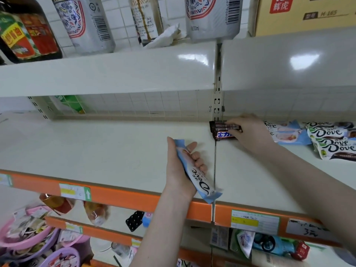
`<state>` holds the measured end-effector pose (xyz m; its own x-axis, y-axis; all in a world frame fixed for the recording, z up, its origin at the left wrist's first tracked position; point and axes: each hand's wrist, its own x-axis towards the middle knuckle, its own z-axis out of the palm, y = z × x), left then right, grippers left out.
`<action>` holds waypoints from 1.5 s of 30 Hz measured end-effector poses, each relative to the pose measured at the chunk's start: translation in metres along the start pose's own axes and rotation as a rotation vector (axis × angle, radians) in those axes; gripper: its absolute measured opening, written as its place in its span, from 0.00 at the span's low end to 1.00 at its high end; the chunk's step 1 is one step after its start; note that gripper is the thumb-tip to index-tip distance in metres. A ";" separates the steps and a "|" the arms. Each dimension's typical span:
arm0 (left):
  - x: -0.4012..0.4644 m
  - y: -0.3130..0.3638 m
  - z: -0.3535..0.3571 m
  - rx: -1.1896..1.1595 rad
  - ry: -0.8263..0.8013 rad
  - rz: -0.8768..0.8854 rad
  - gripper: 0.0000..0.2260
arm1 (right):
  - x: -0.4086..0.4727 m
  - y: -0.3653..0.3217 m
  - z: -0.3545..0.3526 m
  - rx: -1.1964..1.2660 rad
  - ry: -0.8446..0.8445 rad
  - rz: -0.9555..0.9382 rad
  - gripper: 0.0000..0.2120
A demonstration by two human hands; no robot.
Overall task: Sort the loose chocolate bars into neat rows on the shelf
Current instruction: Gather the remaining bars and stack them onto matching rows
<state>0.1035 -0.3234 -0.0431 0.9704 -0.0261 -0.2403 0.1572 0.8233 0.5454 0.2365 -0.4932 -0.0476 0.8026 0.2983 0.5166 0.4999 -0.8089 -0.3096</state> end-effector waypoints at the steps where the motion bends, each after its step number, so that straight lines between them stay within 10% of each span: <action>1: 0.000 0.000 0.001 0.004 -0.001 0.010 0.28 | -0.006 -0.006 -0.008 0.035 0.002 0.020 0.09; 18: -0.018 -0.051 0.038 0.267 0.065 0.184 0.29 | -0.134 -0.059 -0.088 0.918 -0.374 0.491 0.06; 31: -0.029 -0.128 0.081 0.853 -0.041 0.214 0.06 | -0.155 0.034 -0.133 0.944 -0.360 0.540 0.03; 38: -0.018 -0.123 0.091 1.349 -0.162 0.275 0.12 | -0.133 0.077 -0.156 0.717 -0.205 0.152 0.26; 45: -0.005 -0.110 0.094 1.662 -0.315 0.246 0.03 | -0.124 0.087 -0.154 0.466 -0.241 0.096 0.10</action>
<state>0.0990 -0.4674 -0.0267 0.9631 -0.2686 0.0160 -0.1807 -0.6014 0.7782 0.1301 -0.6787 -0.0159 0.8763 0.3864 0.2877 0.4684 -0.5438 -0.6963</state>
